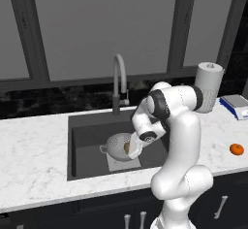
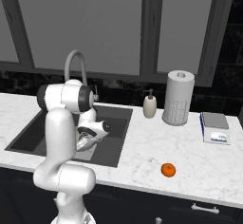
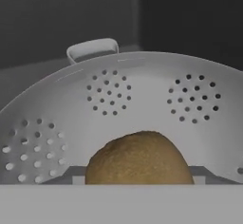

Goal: Put the colander in the sink, put the orange, kiwi in the colander, and turn on the sink faucet and pour water over the colander.

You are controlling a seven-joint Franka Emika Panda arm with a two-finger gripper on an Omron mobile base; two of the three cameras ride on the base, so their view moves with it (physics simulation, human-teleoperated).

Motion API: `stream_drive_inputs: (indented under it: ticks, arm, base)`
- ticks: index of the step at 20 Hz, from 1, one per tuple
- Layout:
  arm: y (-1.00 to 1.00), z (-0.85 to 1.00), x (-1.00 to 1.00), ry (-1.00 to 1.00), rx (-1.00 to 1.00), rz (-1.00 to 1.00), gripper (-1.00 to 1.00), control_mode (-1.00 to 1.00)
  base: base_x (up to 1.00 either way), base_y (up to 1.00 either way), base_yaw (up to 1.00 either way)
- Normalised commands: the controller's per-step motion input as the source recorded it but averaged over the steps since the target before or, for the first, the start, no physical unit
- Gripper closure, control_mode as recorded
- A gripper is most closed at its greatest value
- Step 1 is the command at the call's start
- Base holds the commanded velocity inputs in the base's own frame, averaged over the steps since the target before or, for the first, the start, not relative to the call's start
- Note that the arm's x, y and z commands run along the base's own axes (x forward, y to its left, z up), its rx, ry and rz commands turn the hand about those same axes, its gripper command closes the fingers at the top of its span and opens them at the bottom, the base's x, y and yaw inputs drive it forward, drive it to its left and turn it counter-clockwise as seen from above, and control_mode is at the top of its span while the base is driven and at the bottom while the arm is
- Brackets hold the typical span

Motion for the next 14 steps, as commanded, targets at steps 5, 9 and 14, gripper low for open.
stream_drive_inputs:
  ticks: [5, 9, 14]
  arm:
    - [0.00, -0.24, 0.39, 0.00, 0.00, 0.02, -1.00, -1.00]
    - [0.00, -0.16, 0.23, -0.05, 0.00, 0.02, -1.00, -1.00]
    - [0.00, 0.00, 0.06, -0.17, 0.00, 0.03, -1.00, -1.00]
  base:
    - [0.00, 0.00, 0.00]
    - [0.00, 0.00, 0.00]
    - [0.00, 0.00, 0.00]
